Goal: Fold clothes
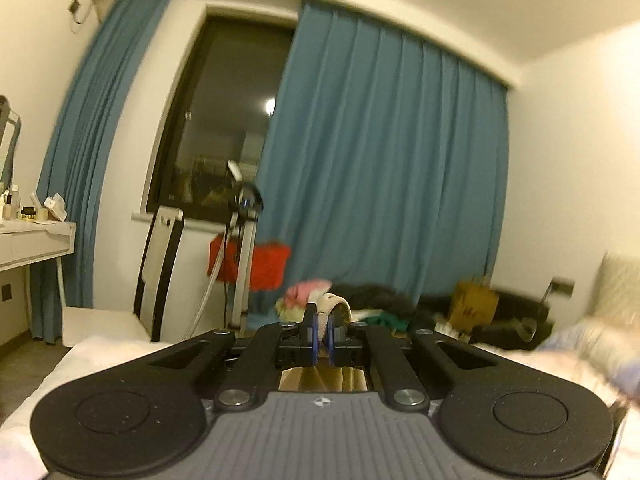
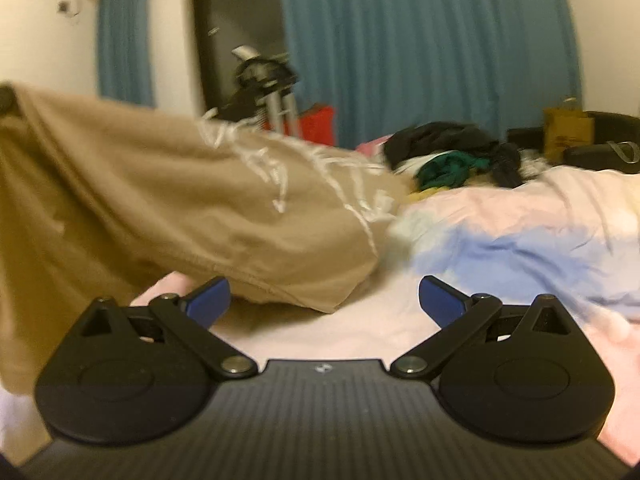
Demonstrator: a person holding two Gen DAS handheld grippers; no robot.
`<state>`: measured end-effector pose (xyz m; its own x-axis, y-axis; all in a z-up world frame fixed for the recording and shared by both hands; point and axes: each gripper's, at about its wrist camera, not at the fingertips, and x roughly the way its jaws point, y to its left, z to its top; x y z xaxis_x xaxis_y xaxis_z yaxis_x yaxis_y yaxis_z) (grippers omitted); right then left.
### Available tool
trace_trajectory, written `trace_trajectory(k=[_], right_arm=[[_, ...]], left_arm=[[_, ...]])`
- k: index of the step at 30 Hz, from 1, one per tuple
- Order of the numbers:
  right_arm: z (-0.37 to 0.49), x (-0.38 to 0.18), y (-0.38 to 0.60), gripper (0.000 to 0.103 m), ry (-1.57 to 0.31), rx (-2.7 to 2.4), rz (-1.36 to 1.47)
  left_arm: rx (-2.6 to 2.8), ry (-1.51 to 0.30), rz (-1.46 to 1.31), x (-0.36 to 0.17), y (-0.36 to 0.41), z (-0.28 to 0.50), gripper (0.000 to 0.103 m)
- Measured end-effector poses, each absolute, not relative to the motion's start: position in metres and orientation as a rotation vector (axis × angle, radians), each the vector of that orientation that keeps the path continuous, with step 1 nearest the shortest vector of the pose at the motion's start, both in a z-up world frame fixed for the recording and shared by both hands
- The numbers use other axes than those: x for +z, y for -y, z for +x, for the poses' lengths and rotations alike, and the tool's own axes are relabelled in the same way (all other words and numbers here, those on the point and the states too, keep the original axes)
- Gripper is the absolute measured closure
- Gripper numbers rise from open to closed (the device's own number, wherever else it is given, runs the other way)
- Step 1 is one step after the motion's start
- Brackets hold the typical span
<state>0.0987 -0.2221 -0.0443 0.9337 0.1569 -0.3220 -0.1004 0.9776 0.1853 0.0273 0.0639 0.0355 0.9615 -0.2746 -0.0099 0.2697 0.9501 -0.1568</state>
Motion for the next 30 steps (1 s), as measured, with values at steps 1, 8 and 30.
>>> trace_trajectory(k=[1,8,30], right_arm=[[0.093,-0.042,0.217,0.0,-0.354,0.158,0.17],[0.094,-0.054,0.176,0.0,-0.429,0.254,0.085],[0.155,-0.141,0.32,0.003,-0.36,0.044,1.1]], left_arm=[[-0.286,-0.009,-0.176,0.037,-0.069,0.02,0.099],[-0.256,0.009,-0.288,0.028,-0.105,0.011,0.098],[0.04,-0.14,-0.368,-0.038,-0.153,0.113,0.098]])
